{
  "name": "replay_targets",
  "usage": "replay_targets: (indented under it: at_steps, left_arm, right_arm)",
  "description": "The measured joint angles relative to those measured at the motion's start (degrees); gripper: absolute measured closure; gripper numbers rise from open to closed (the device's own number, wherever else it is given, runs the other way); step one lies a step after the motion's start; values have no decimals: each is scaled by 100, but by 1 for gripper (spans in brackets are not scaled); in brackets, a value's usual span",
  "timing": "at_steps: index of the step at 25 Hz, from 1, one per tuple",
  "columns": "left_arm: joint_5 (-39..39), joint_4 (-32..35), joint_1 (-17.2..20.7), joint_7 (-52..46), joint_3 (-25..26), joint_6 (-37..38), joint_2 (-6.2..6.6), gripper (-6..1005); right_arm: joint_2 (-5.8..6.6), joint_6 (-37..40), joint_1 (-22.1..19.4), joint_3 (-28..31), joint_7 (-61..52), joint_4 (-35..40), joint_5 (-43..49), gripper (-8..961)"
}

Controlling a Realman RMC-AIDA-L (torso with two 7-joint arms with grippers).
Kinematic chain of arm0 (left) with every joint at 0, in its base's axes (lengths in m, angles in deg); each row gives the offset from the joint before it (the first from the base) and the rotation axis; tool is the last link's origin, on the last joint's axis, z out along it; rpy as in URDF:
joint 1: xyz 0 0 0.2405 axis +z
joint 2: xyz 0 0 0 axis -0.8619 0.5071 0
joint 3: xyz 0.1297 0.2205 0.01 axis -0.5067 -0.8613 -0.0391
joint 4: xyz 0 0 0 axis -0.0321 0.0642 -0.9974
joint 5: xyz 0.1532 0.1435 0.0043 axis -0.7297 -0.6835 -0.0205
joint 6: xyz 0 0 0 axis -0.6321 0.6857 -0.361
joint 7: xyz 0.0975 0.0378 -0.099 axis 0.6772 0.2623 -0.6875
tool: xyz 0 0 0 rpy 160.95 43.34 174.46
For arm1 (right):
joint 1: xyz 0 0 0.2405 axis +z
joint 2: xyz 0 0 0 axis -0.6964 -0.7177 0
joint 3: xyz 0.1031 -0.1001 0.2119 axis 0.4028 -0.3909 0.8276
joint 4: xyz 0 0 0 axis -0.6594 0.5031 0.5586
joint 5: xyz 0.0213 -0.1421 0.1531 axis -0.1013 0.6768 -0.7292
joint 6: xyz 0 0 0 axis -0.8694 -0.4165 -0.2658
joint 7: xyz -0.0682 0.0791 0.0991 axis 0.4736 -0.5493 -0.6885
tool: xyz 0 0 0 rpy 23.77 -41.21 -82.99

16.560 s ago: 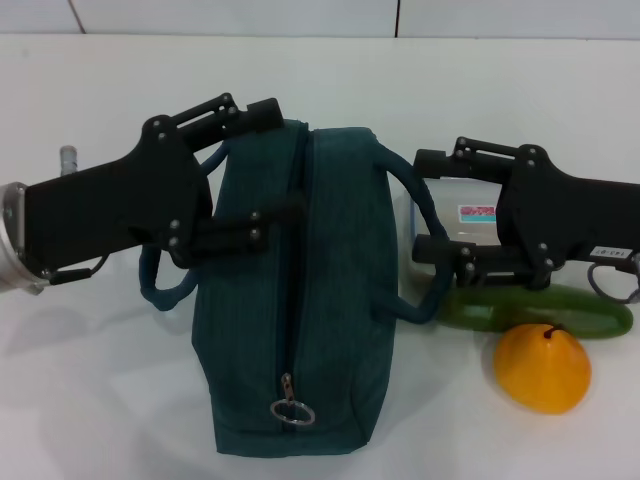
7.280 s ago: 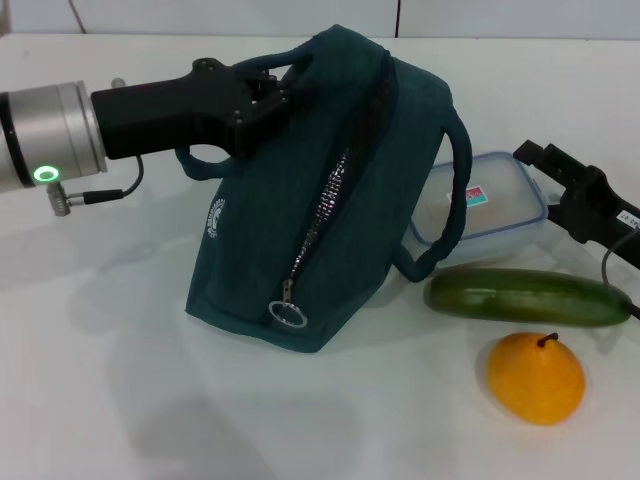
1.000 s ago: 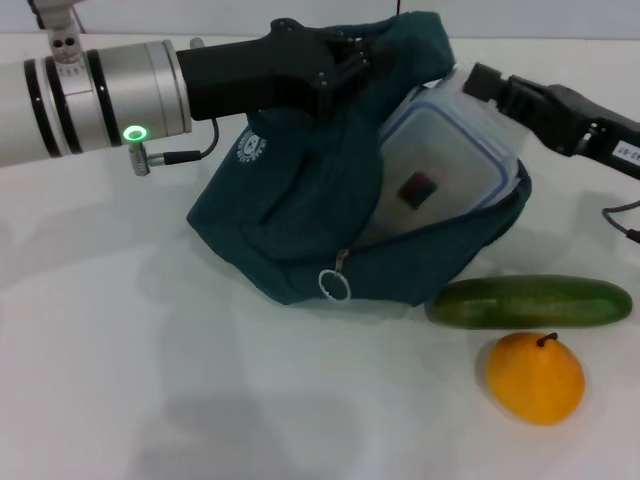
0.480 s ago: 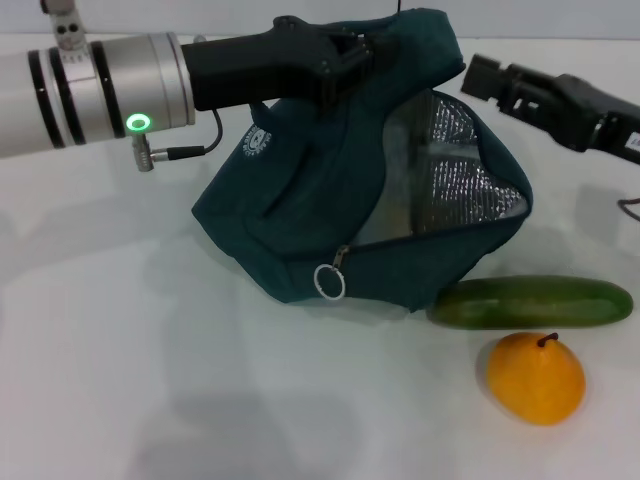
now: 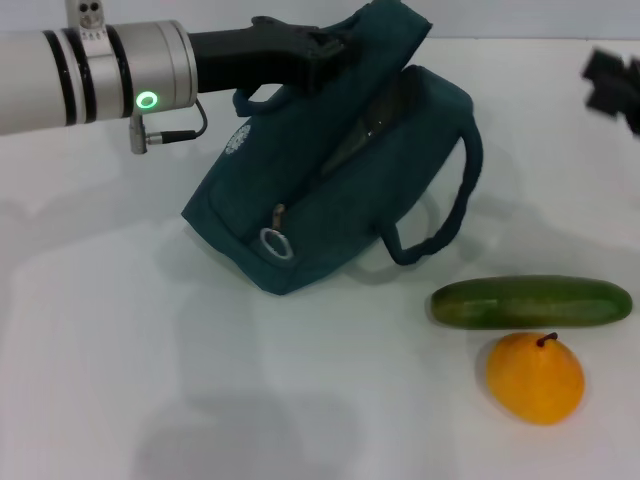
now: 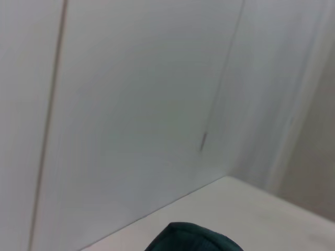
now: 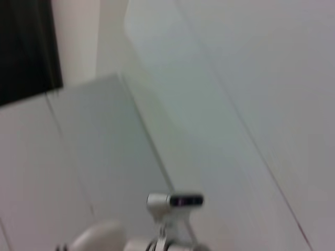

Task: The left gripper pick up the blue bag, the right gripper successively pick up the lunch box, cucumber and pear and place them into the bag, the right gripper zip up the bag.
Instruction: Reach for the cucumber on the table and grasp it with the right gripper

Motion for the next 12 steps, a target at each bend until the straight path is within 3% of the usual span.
replay_targets:
  at_steps: [3, 6, 9, 12]
  left_arm:
    - [-58, -8, 35, 20, 13, -176, -10, 953]
    - [-18, -7, 58, 25, 13, -207, -21, 954]
    - [-6, -8, 80, 55, -9, -209, -31, 954]
    - [137, -107, 88, 196, -18, -212, -40, 953]
  right_arm:
    - [50, 385, -148, 456, 135, 139, 887, 405]
    - [22, 852, -218, 1007, 394, 145, 2057, 384]
    - [-38, 1034, -332, 1218, 918, 96, 2926, 379]
    - [-160, 1021, -580, 1256, 1659, 52, 3161, 379]
